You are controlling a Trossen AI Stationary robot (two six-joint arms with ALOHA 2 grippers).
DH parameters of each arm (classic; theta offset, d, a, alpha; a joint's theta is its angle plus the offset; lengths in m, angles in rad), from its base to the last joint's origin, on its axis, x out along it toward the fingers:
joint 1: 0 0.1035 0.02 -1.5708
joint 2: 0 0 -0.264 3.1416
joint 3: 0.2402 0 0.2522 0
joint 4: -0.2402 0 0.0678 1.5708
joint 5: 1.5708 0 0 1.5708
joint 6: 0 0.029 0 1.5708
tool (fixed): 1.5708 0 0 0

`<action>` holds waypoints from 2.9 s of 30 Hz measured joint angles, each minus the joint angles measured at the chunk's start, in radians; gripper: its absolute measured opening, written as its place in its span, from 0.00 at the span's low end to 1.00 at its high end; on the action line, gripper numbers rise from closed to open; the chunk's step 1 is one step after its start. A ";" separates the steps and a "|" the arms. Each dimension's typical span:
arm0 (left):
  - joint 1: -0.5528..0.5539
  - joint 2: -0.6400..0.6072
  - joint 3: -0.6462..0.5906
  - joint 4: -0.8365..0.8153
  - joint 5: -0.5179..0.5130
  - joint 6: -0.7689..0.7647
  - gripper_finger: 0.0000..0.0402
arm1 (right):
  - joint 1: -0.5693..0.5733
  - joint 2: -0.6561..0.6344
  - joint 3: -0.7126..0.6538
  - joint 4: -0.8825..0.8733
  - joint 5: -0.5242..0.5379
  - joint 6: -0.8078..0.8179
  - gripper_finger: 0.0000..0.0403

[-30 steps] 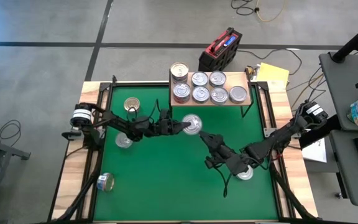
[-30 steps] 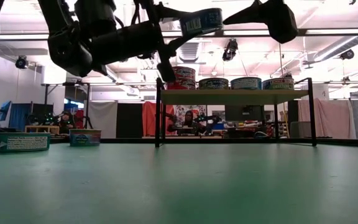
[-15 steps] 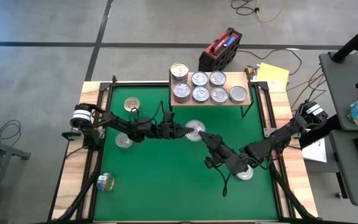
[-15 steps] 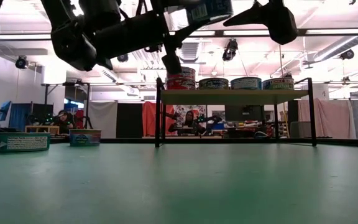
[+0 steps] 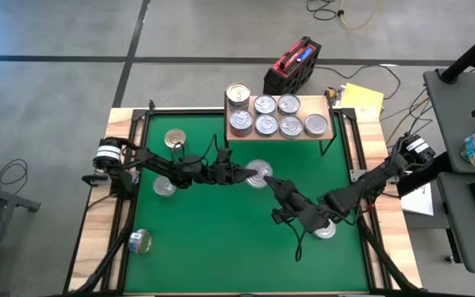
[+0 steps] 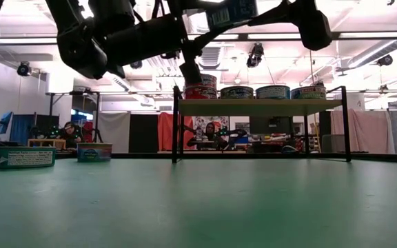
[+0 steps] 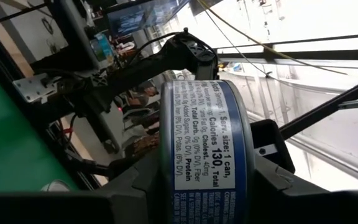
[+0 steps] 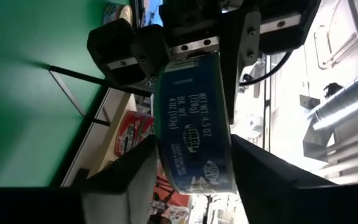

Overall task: Stack canned seafood by type on shelf
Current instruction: Stack the blue tuna can on top of the other blue tuna can on the shelf

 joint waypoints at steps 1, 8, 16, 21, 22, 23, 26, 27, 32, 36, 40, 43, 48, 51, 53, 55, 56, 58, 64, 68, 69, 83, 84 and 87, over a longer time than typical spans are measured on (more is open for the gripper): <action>0.000 0.000 0.000 -0.001 0.000 0.000 0.33 | 0.000 0.000 0.000 -0.007 0.000 -0.002 0.43; 0.000 0.000 0.000 -0.005 -0.001 -0.003 0.35 | 0.000 0.002 0.000 -0.036 -0.002 -0.030 0.34; 0.002 0.000 0.000 -0.012 0.000 0.035 0.37 | 0.000 0.002 -0.001 -0.032 0.006 -0.040 0.33; 0.001 0.000 0.000 -0.001 0.003 0.048 0.46 | 0.000 0.002 -0.001 -0.015 0.014 -0.025 0.32; 0.001 0.000 0.000 -0.001 0.003 0.048 0.49 | 0.000 0.002 -0.001 -0.014 0.020 -0.025 0.32; 0.001 0.000 0.000 -0.002 0.003 0.051 0.51 | 0.000 0.002 -0.001 -0.012 0.030 -0.026 0.32; 0.002 0.000 0.000 -0.003 0.003 0.104 0.58 | 0.000 -0.003 -0.001 -0.001 0.053 -0.022 0.32; 0.002 0.000 0.000 -0.001 0.004 0.125 0.59 | 0.000 -0.006 -0.001 0.003 0.059 -0.019 0.32; 0.002 -0.002 0.000 0.020 0.034 0.210 0.63 | 0.000 -0.059 -0.001 -0.002 0.058 0.026 0.32; -0.001 -0.003 -0.001 0.031 0.075 0.301 0.63 | -0.003 -0.142 -0.001 0.005 0.058 0.069 0.32; -0.008 -0.008 -0.001 0.052 0.094 0.429 0.61 | -0.022 -0.231 -0.001 0.002 0.053 0.121 0.32; -0.016 -0.008 -0.004 0.044 0.098 0.518 0.60 | -0.046 -0.288 -0.001 0.003 0.026 0.157 0.32; -0.035 -0.012 -0.016 0.043 0.099 0.652 0.58 | -0.104 -0.332 -0.001 0.000 0.002 0.182 0.32; -0.046 -0.022 -0.024 0.042 0.093 0.727 0.58 | -0.148 -0.352 -0.001 -0.005 -0.010 0.221 0.32; -0.048 -0.033 -0.035 0.037 0.088 0.740 0.58 | -0.178 -0.363 -0.001 -0.013 -0.035 0.249 0.32; -0.048 -0.054 -0.056 0.026 0.078 0.761 0.58 | -0.209 -0.372 -0.001 -0.035 -0.069 0.284 0.32; -0.048 -0.071 -0.066 0.010 0.068 0.778 0.58 | -0.225 -0.374 -0.001 -0.042 -0.086 0.306 0.32; -0.048 -0.107 -0.093 -0.024 0.049 0.819 0.58 | -0.257 -0.381 -0.001 -0.065 -0.119 0.336 0.32; -0.049 -0.240 -0.218 -0.073 -0.050 0.908 0.58 | -0.347 -0.380 -0.001 -0.125 -0.166 0.406 0.32; -0.050 -0.336 -0.314 -0.080 -0.136 0.937 0.58 | -0.394 -0.378 -0.001 -0.192 -0.190 0.464 0.32; -0.052 -0.358 -0.335 -0.079 -0.157 0.945 0.58 | -0.405 -0.378 -0.001 -0.207 -0.189 0.477 0.32; -0.067 -0.550 -0.436 -0.138 -0.249 1.111 0.58 | -0.577 -0.378 0.003 -0.247 -0.312 0.514 0.32; -0.072 -0.553 -0.436 -0.153 -0.269 1.126 0.58 | -0.593 -0.378 0.005 -0.247 -0.328 0.525 0.32; -0.078 -0.553 -0.436 -0.189 -0.321 1.151 0.58 | -0.642 -0.378 0.014 -0.249 -0.378 0.549 0.32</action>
